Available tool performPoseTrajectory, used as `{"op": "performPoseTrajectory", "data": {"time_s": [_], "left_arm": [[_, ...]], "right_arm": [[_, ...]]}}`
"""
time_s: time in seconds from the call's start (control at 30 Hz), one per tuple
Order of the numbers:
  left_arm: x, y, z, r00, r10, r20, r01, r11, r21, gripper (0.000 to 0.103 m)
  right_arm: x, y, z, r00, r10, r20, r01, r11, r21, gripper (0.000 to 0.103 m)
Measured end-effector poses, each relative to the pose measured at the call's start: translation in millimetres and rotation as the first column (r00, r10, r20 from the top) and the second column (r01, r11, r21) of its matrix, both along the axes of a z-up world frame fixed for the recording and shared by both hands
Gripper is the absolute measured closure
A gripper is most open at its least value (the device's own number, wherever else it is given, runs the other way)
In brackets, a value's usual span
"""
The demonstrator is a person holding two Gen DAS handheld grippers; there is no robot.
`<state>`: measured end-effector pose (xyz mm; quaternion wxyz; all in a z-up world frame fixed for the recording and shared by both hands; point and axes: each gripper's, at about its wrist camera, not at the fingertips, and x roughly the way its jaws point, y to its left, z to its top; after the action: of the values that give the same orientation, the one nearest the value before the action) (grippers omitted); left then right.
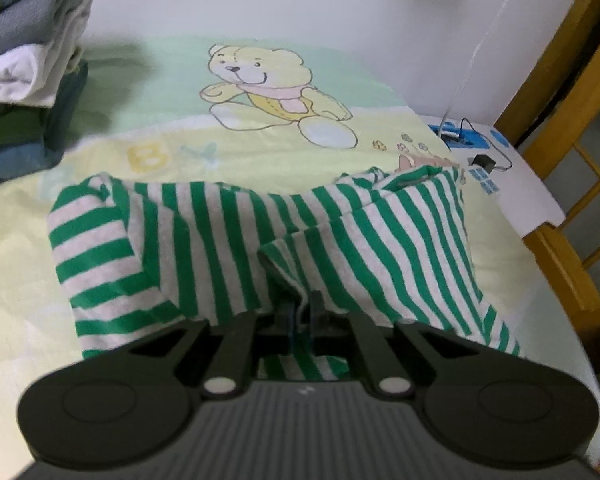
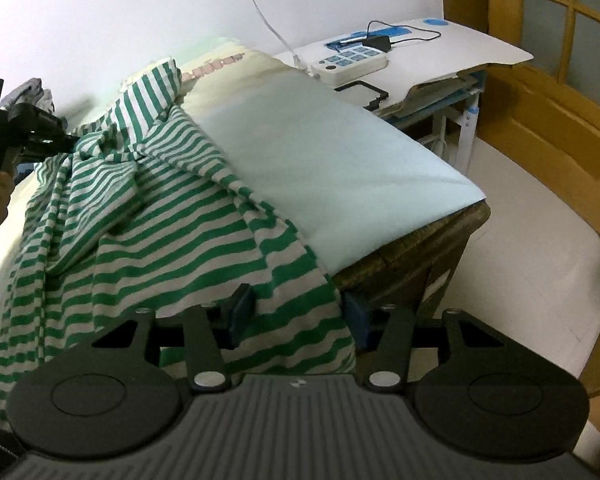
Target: Fold clothes
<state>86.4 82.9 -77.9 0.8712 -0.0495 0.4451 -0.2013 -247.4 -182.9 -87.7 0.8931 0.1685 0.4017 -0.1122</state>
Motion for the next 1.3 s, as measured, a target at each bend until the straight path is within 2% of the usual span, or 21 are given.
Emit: {"op": "performPoseTrajectory", "data": {"time_s": [0.13,0.2,0.27,0.37,0.43,0.5,0.57,0.67,0.77,0.87,0.93,0.97,1.0,1.03,1.07,1.17,1.3], "left_arm": [[-2.2,-2.2,-0.6,1.0,-0.005,0.017,0.005,1.0,0.008,0.102],[-1.8,-1.1,1.6,1.0,-0.002,0.018,0.002,1.0,-0.006,0.103],[-1.7,-0.9,5.8,1.0,-0.003,0.021,0.003,1.0,-0.018,0.103],[-1.2,-0.1,15.2,1.0,-0.005,0.031,0.006,0.999,-0.046,0.103],[-0.5,-0.8,21.1,0.999,-0.009,0.041,0.011,0.998,-0.057,0.103],[1.5,-2.8,24.1,0.999,-0.013,0.044,0.015,0.998,-0.061,0.103],[2.1,-5.5,24.3,0.999,-0.02,0.043,0.023,0.998,-0.058,0.103],[2.3,-8.8,21.6,0.999,-0.028,0.038,0.03,0.998,-0.049,0.103],[6.4,-7.9,16.9,1.0,-0.016,0.02,0.017,0.999,-0.043,0.103],[10.6,-4.7,14.5,1.0,0.002,0.013,-0.001,0.999,-0.04,0.103],[14.7,-2.6,14.3,1.0,0.013,0.01,-0.013,0.999,-0.045,0.103],[16.7,-2.1,15.3,1.0,0.015,0.013,-0.015,0.999,-0.046,0.103],[18.4,-1.5,16.7,1.0,0.017,0.018,-0.016,0.999,-0.047,0.103],[19.1,-0.6,20.1,0.999,0.015,0.033,-0.013,0.999,-0.047,0.103],[19.4,0.9,25.2,0.999,0.012,0.051,-0.01,0.999,-0.047,0.103],[23.0,12.0,41.6,0.995,0.021,0.093,-0.015,0.998,-0.066,0.103],[29.3,37.8,56.8,0.991,0.066,0.115,-0.055,0.994,-0.096,0.103]], "right_arm": [[0.6,0.9,5.1,0.999,0.027,-0.03,-0.027,0.999,-0.019,0.059],[0.0,1.9,9.0,0.998,0.049,-0.047,-0.05,0.998,-0.03,0.078],[-0.7,4.0,14.4,0.996,0.064,-0.064,-0.067,0.996,-0.05,0.087],[-0.3,9.8,23.8,0.993,0.088,-0.073,-0.096,0.988,-0.122,0.09],[4.4,13.4,34.5,0.997,0.079,-0.028,-0.083,0.972,-0.218,0.08],[9.0,17.1,45.2,0.997,0.074,0.017,-0.064,0.948,-0.311,0.051],[15.7,21.7,55.6,0.994,0.089,0.07,-0.056,0.923,-0.382,0.045],[56.5,44.6,61.8,0.961,0.221,0.168,-0.168,0.945,-0.28,0.046],[111.9,82.1,51.2,0.918,0.314,0.243,-0.294,0.949,-0.115,0.046],[169.3,115.6,35.9,0.898,0.345,0.271,-0.35,0.936,-0.032,0.046],[198.9,129.6,23.5,0.905,0.345,0.248,-0.354,0.935,-0.01,0.046],[211.9,134.4,17.0,0.91,0.349,0.224,-0.359,0.933,0.005,0.058],[219.9,136.8,12.5,0.915,0.352,0.198,-0.364,0.931,0.029,0.098],[223.6,136.6,11.2,0.918,0.341,0.2,-0.358,0.932,0.055,0.095],[221.8,137.7,15.0,0.915,0.33,0.232,-0.351,0.935,0.057,0.097],[214.6,152.2,36.9,0.878,0.349,0.328,-0.366,0.931,-0.011,0.097],[221.6,181.4,54.8,0.829,0.423,0.365,-0.434,0.899,-0.056,0.097]]}}
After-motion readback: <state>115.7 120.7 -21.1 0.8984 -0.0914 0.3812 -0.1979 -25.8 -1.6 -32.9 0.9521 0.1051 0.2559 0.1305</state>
